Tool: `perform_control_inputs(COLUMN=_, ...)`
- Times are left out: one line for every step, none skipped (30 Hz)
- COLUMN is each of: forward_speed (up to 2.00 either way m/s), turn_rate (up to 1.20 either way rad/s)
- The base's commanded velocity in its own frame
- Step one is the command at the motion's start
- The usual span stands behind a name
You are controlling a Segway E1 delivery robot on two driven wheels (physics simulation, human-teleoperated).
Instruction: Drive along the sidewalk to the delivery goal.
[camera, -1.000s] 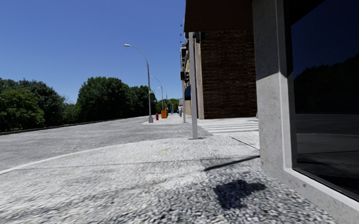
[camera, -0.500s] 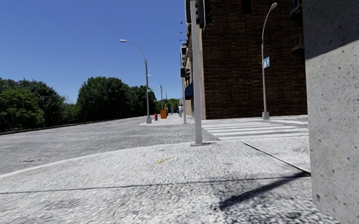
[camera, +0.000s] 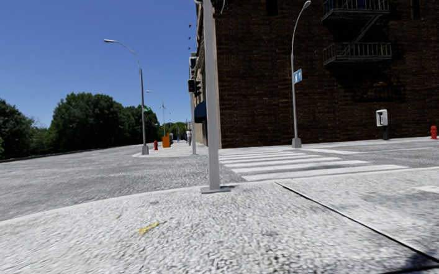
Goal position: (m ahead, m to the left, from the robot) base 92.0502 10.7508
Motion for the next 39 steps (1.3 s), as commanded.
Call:
perform_control_inputs(forward_speed=2.00, turn_rate=-0.64)
perform_control_inputs(forward_speed=2.00, turn_rate=-0.64)
perform_control_inputs(forward_speed=2.00, turn_rate=-0.64)
perform_control_inputs(forward_speed=2.00, turn_rate=-0.64)
perform_control_inputs(forward_speed=2.00, turn_rate=-0.64)
perform_control_inputs(forward_speed=2.00, turn_rate=-0.64)
perform_control_inputs(forward_speed=2.00, turn_rate=-0.64)
perform_control_inputs(forward_speed=2.00, turn_rate=-0.64)
perform_control_inputs(forward_speed=2.00, turn_rate=-0.64)
perform_control_inputs(forward_speed=2.00, turn_rate=-0.64)
perform_control_inputs(forward_speed=2.00, turn_rate=-0.64)
perform_control_inputs(forward_speed=2.00, turn_rate=-0.64)
perform_control_inputs(forward_speed=2.00, turn_rate=-0.64)
perform_control_inputs(forward_speed=2.00, turn_rate=-0.64)
perform_control_inputs(forward_speed=2.00, turn_rate=-0.64)
perform_control_inputs(forward_speed=2.00, turn_rate=-0.64)
perform_control_inputs(forward_speed=2.00, turn_rate=-0.64)
perform_control_inputs(forward_speed=2.00, turn_rate=-0.64)
perform_control_inputs(forward_speed=2.00, turn_rate=-0.64)
perform_control_inputs(forward_speed=2.00, turn_rate=-0.64)
perform_control_inputs(forward_speed=2.00, turn_rate=-0.64)
perform_control_inputs(forward_speed=2.00, turn_rate=-0.64)
perform_control_inputs(forward_speed=2.00, turn_rate=-0.64)
perform_control_inputs(forward_speed=2.00, turn_rate=-0.64)
perform_control_inputs(forward_speed=2.00, turn_rate=-0.64)
perform_control_inputs(forward_speed=2.00, turn_rate=-0.64)
perform_control_inputs(forward_speed=2.00, turn_rate=-0.64)
perform_control_inputs(forward_speed=2.00, turn_rate=-0.64)
perform_control_inputs(forward_speed=2.00, turn_rate=-0.52)
perform_control_inputs(forward_speed=2.00, turn_rate=-0.18)
perform_control_inputs(forward_speed=2.00, turn_rate=-0.18)
perform_control_inputs(forward_speed=2.00, turn_rate=0.00)
perform_control_inputs(forward_speed=2.00, turn_rate=0.00)
perform_control_inputs(forward_speed=2.00, turn_rate=0.00)
perform_control_inputs(forward_speed=2.00, turn_rate=0.00)
perform_control_inputs(forward_speed=2.00, turn_rate=0.00)
perform_control_inputs(forward_speed=2.00, turn_rate=0.00)
perform_control_inputs(forward_speed=2.00, turn_rate=0.00)
perform_control_inputs(forward_speed=2.00, turn_rate=0.00)
